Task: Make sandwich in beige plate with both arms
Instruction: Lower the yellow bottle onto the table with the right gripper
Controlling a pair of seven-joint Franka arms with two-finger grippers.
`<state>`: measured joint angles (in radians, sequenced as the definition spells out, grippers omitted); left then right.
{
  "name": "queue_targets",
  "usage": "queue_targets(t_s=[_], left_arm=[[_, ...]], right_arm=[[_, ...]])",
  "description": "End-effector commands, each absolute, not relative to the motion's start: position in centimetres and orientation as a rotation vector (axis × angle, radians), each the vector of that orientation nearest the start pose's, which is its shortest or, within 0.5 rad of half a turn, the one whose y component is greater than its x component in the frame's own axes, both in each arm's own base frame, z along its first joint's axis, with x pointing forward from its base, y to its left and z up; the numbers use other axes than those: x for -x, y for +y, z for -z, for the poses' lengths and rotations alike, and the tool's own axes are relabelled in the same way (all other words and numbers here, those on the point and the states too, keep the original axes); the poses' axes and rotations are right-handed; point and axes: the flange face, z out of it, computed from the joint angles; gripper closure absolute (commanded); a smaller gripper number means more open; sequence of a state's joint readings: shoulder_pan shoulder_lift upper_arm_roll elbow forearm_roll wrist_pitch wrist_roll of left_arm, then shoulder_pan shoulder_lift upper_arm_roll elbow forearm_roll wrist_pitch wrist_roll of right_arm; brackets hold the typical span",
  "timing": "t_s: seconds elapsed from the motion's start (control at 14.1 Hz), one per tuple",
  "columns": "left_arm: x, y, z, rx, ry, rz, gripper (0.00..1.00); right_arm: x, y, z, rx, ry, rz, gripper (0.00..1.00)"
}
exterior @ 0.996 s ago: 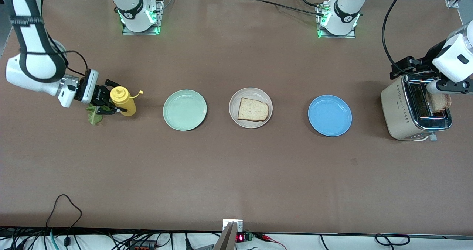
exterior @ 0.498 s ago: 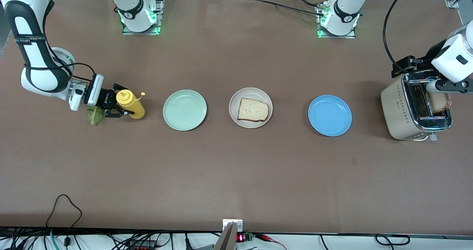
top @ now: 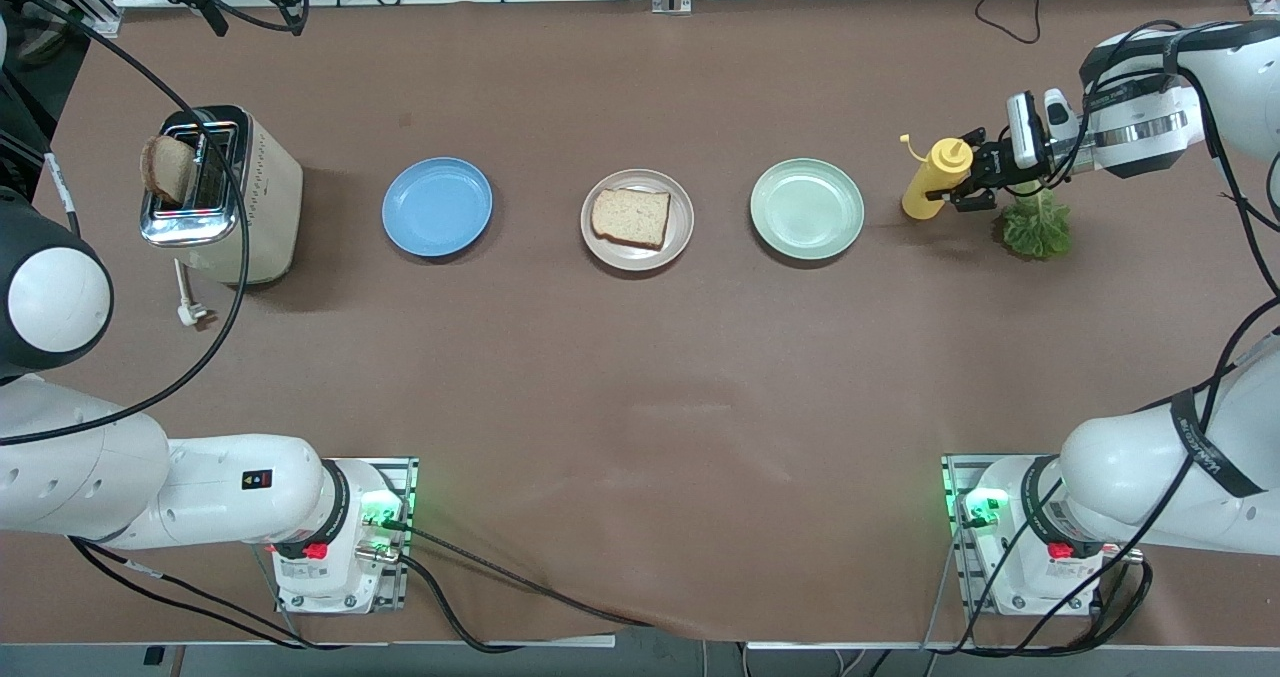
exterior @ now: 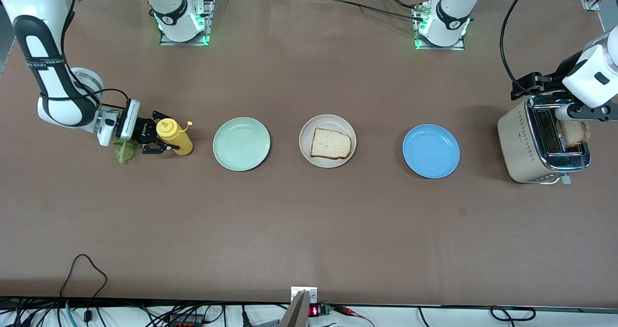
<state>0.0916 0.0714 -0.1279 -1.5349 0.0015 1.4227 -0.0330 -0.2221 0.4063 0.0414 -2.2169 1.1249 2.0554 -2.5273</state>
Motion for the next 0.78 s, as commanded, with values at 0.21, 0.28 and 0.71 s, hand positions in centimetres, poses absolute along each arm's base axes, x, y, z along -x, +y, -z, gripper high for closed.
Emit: queue_targets(t_s=[0.21, 0.28, 0.71], left_arm=[[-55.2, -1.0, -58.8, 3.098, -0.028, -0.346, 0.00], [-55.2, -1.2, -59.0, 3.099, -0.021, -0.337, 0.00], [-56.2, -1.4, -59.4, 3.117, -0.017, -0.193, 0.00]], right_arm=[[-51.4, -4.6, -17.5, 1.714, -1.570, 0.912, 0.56], [-51.4, -4.6, -17.3, 1.714, -1.568, 0.909, 0.52], [-51.5, -5.2, -16.5, 1.728, -1.551, 0.907, 0.51]])
